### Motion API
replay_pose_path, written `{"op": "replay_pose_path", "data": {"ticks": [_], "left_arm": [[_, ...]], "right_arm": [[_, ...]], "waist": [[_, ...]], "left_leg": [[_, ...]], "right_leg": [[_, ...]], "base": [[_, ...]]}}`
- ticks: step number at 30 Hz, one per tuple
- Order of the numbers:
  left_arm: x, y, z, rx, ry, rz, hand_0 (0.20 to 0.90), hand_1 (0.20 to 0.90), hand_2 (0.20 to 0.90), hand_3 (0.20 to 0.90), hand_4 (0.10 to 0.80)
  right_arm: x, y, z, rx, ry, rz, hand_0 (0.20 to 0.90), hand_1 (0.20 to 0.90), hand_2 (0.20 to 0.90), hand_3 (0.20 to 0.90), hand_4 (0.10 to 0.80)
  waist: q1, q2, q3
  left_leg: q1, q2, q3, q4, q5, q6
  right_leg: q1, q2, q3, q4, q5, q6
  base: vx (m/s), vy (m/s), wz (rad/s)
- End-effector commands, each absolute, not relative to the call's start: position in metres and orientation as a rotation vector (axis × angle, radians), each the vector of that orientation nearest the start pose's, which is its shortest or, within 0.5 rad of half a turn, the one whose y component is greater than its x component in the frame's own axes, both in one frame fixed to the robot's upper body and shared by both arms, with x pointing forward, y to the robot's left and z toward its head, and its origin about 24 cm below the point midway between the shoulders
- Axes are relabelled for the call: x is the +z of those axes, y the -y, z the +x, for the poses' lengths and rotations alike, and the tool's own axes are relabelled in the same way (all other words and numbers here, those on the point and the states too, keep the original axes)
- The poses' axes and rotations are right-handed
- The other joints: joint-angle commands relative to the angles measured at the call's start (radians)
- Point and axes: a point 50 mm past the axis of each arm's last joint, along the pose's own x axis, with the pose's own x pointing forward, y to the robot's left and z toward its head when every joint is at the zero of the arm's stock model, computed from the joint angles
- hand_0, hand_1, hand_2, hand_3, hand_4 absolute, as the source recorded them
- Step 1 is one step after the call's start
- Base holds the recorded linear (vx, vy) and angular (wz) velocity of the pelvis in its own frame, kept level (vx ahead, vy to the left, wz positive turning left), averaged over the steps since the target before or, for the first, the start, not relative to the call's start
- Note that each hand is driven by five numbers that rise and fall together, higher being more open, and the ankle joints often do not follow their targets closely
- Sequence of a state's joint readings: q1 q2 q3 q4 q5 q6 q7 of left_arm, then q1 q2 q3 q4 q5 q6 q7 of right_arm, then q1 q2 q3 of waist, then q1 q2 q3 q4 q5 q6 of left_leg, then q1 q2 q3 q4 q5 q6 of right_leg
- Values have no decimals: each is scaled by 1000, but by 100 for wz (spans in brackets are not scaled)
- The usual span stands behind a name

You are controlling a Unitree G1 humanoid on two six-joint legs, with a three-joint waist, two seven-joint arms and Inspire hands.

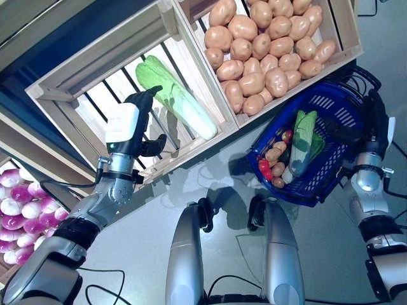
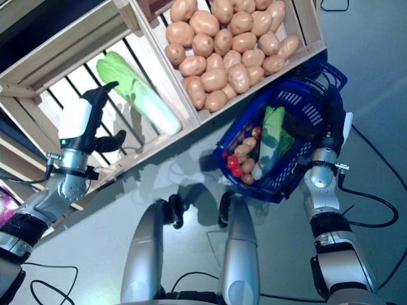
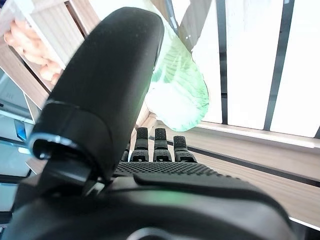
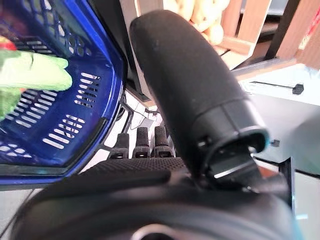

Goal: Put vegetables into the basket

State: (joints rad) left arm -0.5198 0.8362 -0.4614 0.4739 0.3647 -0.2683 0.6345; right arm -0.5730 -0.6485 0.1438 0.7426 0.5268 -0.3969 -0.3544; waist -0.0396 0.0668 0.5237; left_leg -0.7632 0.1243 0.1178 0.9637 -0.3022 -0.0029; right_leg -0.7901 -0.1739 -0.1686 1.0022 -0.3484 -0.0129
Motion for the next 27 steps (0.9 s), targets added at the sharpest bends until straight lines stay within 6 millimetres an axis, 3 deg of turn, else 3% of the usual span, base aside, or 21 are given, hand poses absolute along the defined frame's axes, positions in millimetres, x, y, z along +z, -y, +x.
{"op": "replay_pose_path", "data": {"ticks": [1, 5, 11, 27], "left_arm": [[180, -268, 327, 404, 669, 1279, 900, 900, 900, 900, 800], [202, -286, 337, 476, 630, 1504, 900, 900, 900, 900, 800], [221, -287, 348, 483, 628, 1772, 900, 900, 900, 900, 800], [244, -287, 362, 534, 626, 1934, 900, 900, 900, 900, 800]], "right_arm": [[166, 308, 335, -485, 474, -71, 900, 900, 900, 900, 800], [174, 315, 339, -476, 463, -92, 900, 900, 900, 900, 800], [181, 319, 342, -450, 450, -126, 900, 900, 900, 900, 800], [191, 321, 347, -449, 463, -142, 900, 900, 900, 900, 800]], "waist": [[-4, -9, -59], [-21, 1, -57], [-43, 15, -44], [-69, 18, -8]], "left_leg": [[67, -13, 38, -39, -87, 17], [53, -9, 51, -41, -83, 13], [36, -6, 63, -45, -78, 6], [-7, -1, 74, -45, -72, -1]], "right_leg": [[67, -13, 18, -67, 21, -2], [42, -9, 33, -61, 24, 6], [17, -3, 53, -67, 33, 15], [-31, 12, 74, -76, 51, 32]], "base": [[0, 0, 0], [-11, 40, -2], [-14, 47, -10], [-9, 14, -5]]}}
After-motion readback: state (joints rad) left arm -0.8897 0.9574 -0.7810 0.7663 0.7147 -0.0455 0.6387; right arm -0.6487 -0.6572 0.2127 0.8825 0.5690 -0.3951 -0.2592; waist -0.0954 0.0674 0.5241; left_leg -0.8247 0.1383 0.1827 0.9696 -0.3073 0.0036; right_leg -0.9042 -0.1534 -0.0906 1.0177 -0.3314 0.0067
